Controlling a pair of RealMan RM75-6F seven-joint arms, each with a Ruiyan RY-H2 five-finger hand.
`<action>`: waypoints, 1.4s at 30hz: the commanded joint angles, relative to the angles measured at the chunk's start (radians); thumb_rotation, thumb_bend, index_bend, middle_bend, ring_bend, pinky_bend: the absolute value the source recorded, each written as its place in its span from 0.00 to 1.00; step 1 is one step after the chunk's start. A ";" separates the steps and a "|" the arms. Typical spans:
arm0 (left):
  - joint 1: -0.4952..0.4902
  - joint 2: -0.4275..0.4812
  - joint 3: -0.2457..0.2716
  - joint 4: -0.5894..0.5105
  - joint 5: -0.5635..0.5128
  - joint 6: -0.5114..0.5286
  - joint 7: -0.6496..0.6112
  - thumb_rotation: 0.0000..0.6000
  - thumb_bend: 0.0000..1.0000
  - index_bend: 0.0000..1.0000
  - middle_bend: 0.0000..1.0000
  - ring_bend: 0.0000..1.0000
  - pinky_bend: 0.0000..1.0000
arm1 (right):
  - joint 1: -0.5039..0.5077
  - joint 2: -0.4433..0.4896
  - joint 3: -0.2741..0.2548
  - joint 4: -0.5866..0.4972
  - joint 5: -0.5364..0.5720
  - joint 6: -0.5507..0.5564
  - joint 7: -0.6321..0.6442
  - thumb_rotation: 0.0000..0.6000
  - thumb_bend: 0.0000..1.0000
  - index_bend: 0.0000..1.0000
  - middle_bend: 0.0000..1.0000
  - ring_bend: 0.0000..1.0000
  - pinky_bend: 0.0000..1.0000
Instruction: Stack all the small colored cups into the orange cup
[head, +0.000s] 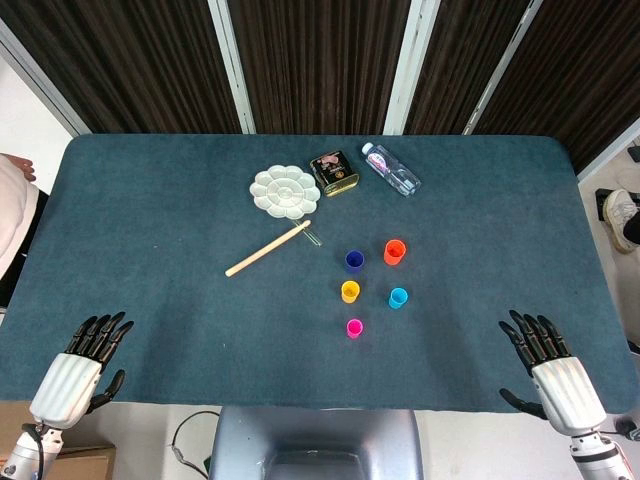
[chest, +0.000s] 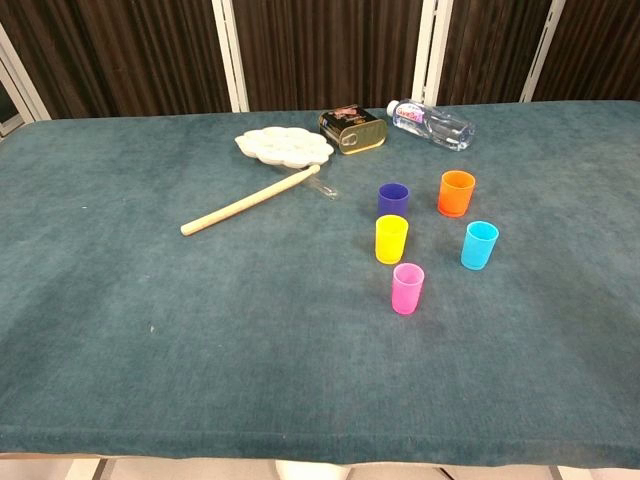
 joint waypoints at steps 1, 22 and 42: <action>-0.003 -0.002 -0.002 -0.001 -0.003 -0.005 0.004 1.00 0.46 0.00 0.00 0.00 0.08 | 0.008 -0.006 0.004 0.005 0.002 -0.012 0.000 1.00 0.26 0.00 0.00 0.00 0.00; -0.003 0.029 -0.017 0.003 -0.042 -0.003 -0.070 1.00 0.46 0.00 0.00 0.00 0.08 | 0.644 -0.343 0.432 0.090 0.470 -0.707 -0.535 1.00 0.31 0.20 0.00 0.00 0.00; 0.000 0.054 -0.026 0.001 -0.068 -0.006 -0.120 1.00 0.46 0.00 0.00 0.00 0.08 | 0.881 -0.580 0.374 0.435 0.800 -0.784 -0.777 1.00 0.37 0.36 0.00 0.00 0.00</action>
